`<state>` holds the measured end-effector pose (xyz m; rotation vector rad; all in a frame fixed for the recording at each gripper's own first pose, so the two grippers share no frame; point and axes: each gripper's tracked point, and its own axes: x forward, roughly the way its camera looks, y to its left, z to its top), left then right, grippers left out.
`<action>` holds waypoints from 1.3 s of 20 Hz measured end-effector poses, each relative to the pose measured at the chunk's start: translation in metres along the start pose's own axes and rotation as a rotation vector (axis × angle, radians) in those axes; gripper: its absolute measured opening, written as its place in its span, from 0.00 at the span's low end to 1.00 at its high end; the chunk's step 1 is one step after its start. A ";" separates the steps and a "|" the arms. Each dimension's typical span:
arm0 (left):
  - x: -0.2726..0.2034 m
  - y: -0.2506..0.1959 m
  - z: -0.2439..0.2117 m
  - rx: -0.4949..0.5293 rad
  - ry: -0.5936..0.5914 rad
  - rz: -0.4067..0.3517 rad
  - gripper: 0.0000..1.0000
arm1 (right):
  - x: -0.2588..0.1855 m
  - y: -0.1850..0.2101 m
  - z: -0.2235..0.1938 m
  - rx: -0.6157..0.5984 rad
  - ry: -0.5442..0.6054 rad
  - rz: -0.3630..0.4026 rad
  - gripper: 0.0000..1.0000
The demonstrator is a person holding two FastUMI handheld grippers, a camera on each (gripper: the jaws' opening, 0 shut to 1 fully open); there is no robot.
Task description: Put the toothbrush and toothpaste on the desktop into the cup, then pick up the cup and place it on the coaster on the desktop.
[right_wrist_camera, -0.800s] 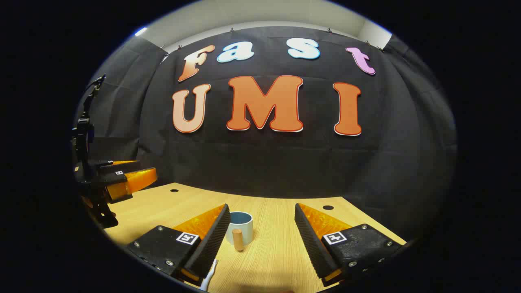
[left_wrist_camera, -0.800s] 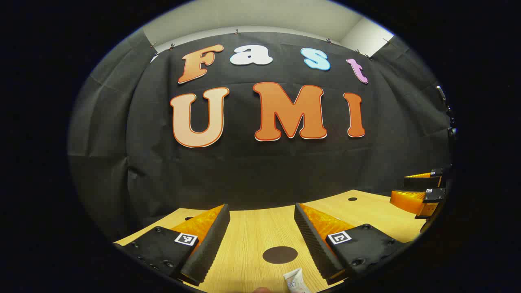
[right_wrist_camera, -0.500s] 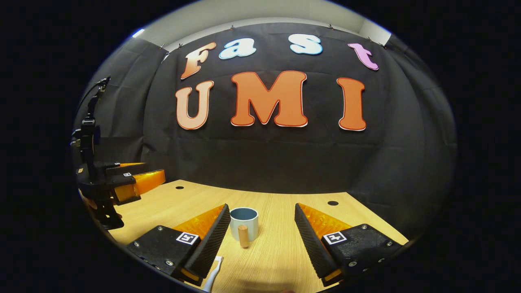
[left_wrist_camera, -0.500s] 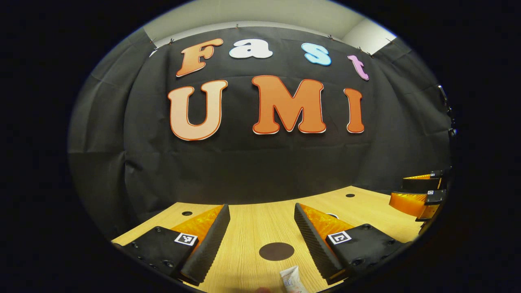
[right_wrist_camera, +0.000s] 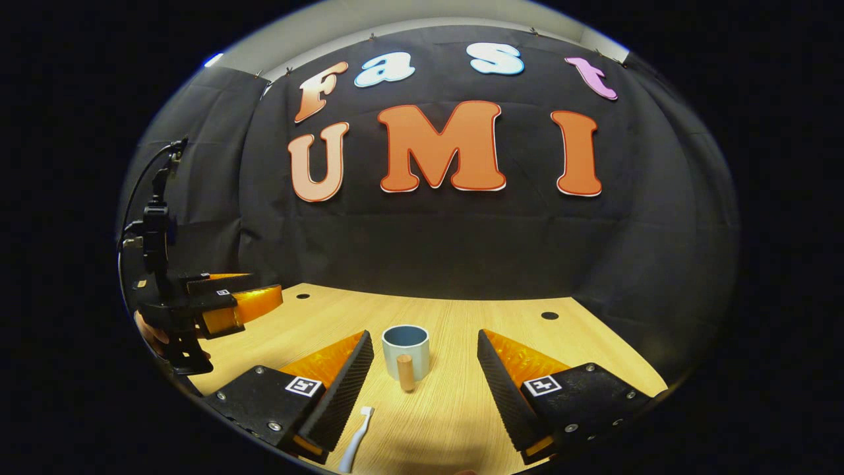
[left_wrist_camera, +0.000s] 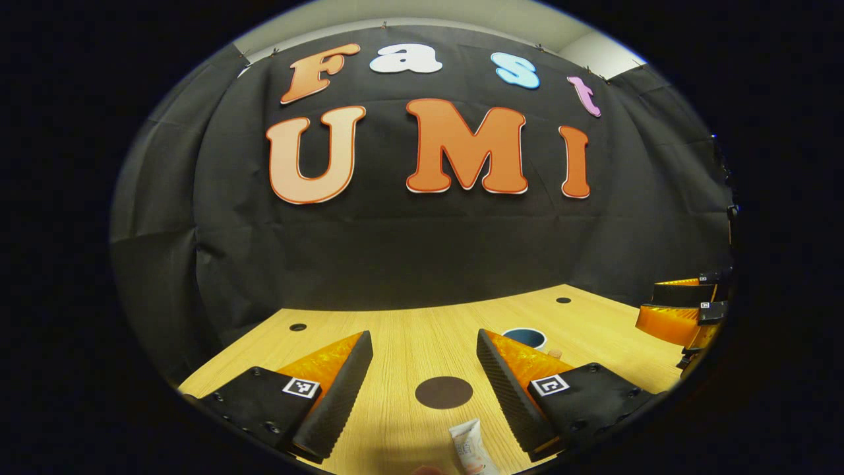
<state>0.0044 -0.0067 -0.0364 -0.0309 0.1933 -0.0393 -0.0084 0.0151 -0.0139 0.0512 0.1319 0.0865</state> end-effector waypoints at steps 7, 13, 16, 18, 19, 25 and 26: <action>0.004 -0.002 -0.038 0.000 0.186 -0.033 1.00 | 0.004 0.008 -0.029 0.056 0.195 0.066 0.95; 0.005 -0.023 -0.091 -0.075 0.412 -0.102 1.00 | 0.001 0.029 -0.065 0.081 0.391 0.134 0.89; 0.000 -0.025 -0.098 -0.083 0.497 -0.132 1.00 | -0.003 0.044 -0.084 0.079 0.482 0.174 0.87; -0.005 -0.027 -0.104 -0.080 0.548 -0.156 0.99 | -0.005 0.050 -0.091 0.066 0.529 0.188 0.85; -0.009 -0.027 -0.108 -0.083 0.580 -0.165 0.98 | -0.006 0.052 -0.092 0.060 0.551 0.188 0.79; -0.021 -0.036 -0.139 -0.056 0.696 -0.192 0.97 | -0.003 0.081 -0.110 0.035 0.670 0.211 0.83; -0.026 -0.036 -0.140 -0.061 0.712 -0.195 0.97 | -0.003 0.083 -0.110 0.034 0.682 0.211 0.83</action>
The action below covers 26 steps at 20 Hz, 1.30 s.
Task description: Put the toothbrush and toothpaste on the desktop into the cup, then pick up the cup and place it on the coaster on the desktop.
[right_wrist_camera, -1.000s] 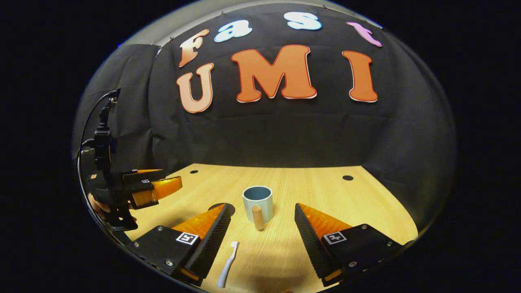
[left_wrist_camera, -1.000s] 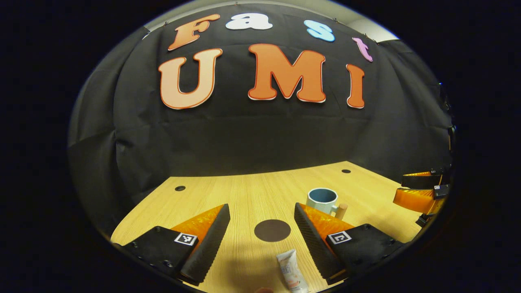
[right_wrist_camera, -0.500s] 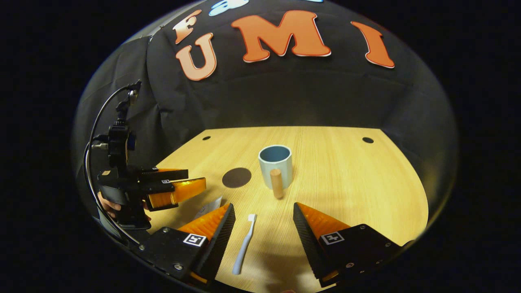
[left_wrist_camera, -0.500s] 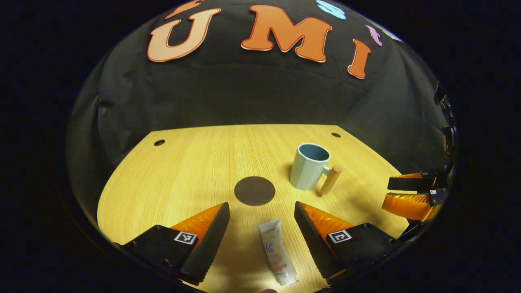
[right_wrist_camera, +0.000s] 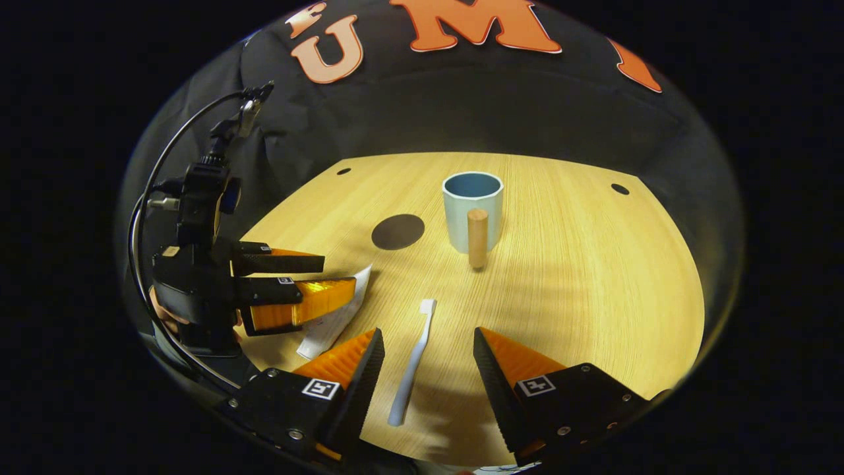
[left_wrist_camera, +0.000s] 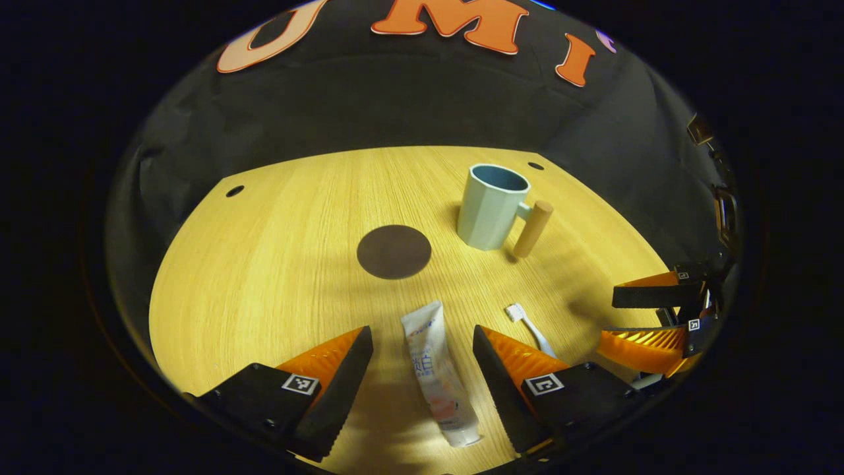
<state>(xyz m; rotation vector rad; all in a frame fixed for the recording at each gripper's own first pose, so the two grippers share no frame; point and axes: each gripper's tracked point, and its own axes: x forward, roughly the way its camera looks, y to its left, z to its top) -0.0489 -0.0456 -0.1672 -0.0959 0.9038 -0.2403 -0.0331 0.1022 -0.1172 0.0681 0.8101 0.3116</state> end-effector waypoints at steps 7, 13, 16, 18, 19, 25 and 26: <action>0.011 -0.009 -0.029 -0.051 0.112 -0.020 0.76 | 0.001 0.015 0.000 -0.001 0.097 0.019 0.74; 0.018 -0.009 -0.035 -0.077 0.152 -0.021 0.51 | 0.024 0.022 -0.009 0.030 0.148 0.010 0.63; 0.012 -0.008 -0.031 -0.087 0.153 -0.027 0.45 | 0.031 0.026 -0.014 0.027 0.183 -0.003 0.55; 0.015 -0.010 -0.031 -0.114 0.160 -0.042 0.35 | 0.039 0.025 -0.017 0.036 0.210 -0.016 0.51; 0.013 -0.009 -0.030 -0.111 0.153 -0.048 0.28 | 0.042 0.025 -0.021 0.045 0.234 -0.020 0.48; 0.012 -0.010 -0.027 -0.132 0.140 -0.077 0.19 | 0.047 0.019 -0.012 0.097 0.234 -0.042 0.13; 0.012 -0.011 -0.028 -0.133 0.137 -0.080 0.20 | 0.047 0.019 -0.011 0.114 0.231 -0.036 0.11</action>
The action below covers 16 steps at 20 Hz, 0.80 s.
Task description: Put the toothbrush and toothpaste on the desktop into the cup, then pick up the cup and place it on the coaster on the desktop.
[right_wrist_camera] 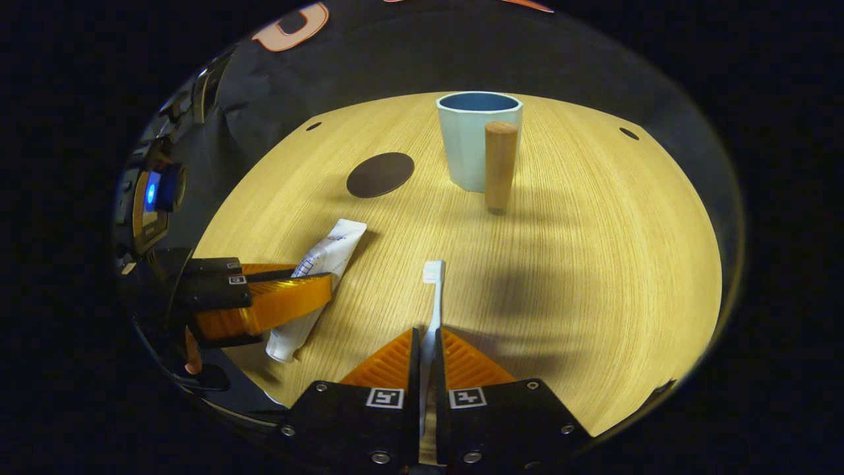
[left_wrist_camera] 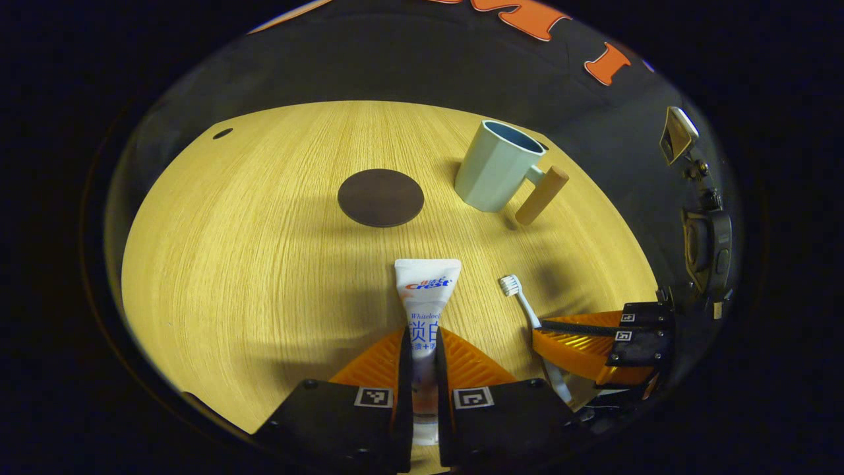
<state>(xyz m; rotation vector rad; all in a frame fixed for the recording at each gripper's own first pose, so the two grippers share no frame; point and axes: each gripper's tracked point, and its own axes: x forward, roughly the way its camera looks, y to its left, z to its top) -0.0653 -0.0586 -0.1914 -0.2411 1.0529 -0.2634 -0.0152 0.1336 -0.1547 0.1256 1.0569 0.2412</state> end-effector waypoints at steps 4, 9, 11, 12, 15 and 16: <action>-0.005 0.000 0.002 -0.007 -0.022 -0.005 0.19 | -0.003 -0.001 0.010 0.057 -0.029 0.030 0.06; -0.006 -0.003 0.005 -0.031 -0.039 -0.022 0.13 | -0.019 -0.004 0.025 0.077 -0.117 0.057 0.06; -0.007 0.000 0.007 -0.025 -0.057 -0.021 0.13 | -0.027 -0.005 0.030 0.072 -0.149 0.069 0.06; -0.011 0.000 0.010 -0.016 -0.070 -0.017 0.13 | -0.029 -0.005 0.034 0.073 -0.172 0.075 0.06; -0.022 -0.001 0.019 -0.013 -0.105 -0.014 0.13 | -0.039 -0.008 0.042 0.066 -0.236 0.083 0.06; -0.024 0.000 0.023 -0.013 -0.116 -0.011 0.13 | -0.042 -0.010 0.045 0.065 -0.258 0.084 0.06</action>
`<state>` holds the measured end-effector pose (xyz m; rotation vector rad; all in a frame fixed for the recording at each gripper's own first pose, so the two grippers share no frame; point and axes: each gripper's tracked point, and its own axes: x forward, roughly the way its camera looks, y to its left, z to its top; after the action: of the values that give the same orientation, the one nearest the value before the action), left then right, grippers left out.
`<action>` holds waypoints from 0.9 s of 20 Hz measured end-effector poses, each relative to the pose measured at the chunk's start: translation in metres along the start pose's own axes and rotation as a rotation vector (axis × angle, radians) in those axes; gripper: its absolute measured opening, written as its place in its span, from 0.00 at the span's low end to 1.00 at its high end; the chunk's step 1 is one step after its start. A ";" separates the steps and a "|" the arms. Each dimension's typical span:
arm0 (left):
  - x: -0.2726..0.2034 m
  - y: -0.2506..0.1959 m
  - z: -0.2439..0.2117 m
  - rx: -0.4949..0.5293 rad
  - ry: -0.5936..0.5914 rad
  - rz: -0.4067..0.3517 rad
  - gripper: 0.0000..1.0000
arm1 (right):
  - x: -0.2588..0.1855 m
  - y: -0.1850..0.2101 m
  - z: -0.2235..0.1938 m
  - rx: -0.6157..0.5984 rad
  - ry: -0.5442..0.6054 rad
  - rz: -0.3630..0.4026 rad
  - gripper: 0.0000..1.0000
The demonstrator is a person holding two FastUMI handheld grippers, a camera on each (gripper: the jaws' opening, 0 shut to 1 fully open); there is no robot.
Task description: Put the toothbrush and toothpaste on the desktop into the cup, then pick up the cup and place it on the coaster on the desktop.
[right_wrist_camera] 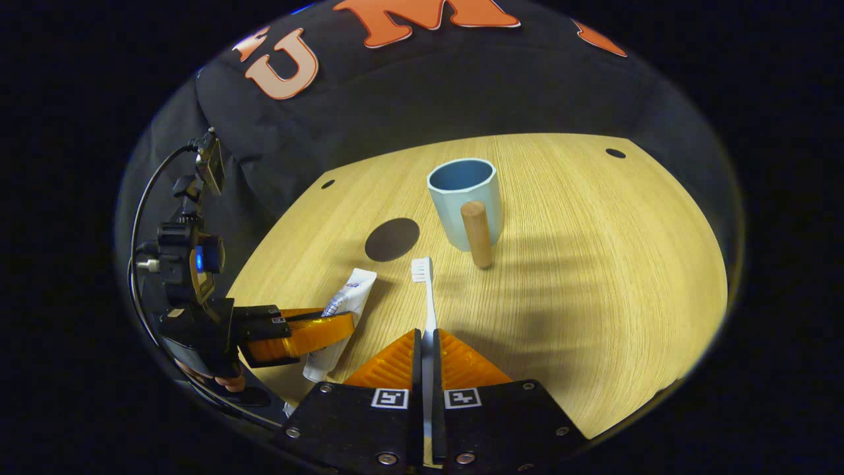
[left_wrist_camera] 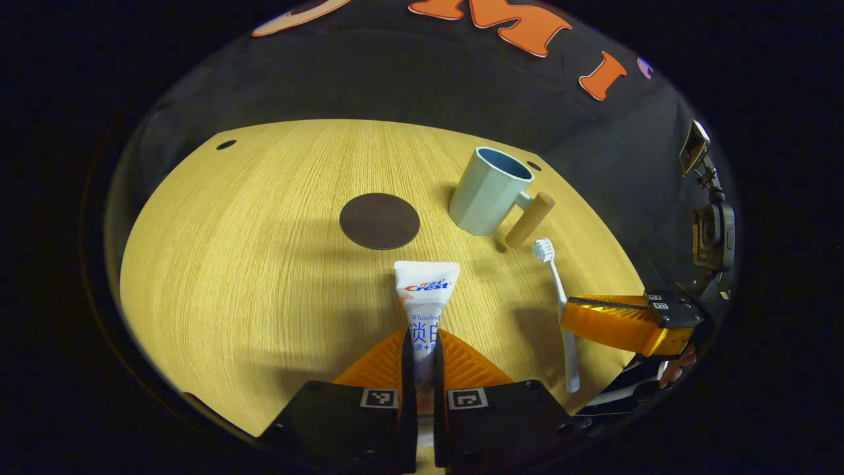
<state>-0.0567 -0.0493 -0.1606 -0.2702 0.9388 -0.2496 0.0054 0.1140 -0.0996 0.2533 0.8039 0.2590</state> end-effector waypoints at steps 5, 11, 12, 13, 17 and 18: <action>-0.013 0.004 0.016 0.012 -0.058 0.018 0.13 | -0.009 -0.005 0.023 0.006 -0.113 0.023 0.05; -0.023 0.010 0.030 0.029 -0.105 0.049 0.13 | -0.023 -0.002 0.064 -0.037 -0.262 0.040 0.05; -0.023 0.010 0.030 0.032 -0.114 0.054 0.13 | -0.025 -0.002 0.070 -0.043 -0.288 0.044 0.05; -0.025 0.011 0.033 0.034 -0.120 0.059 0.13 | -0.026 -0.002 0.075 -0.047 -0.308 0.045 0.05; -0.029 0.010 0.034 0.046 -0.142 0.071 0.13 | -0.028 -0.003 0.098 -0.061 -0.392 0.051 0.05; -0.029 0.010 0.035 0.049 -0.147 0.072 0.13 | -0.029 -0.001 0.105 -0.068 -0.419 0.059 0.05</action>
<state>-0.0433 -0.0258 -0.1221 -0.2061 0.7948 -0.1839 0.0636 0.0905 -0.0109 0.2560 0.3733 0.2761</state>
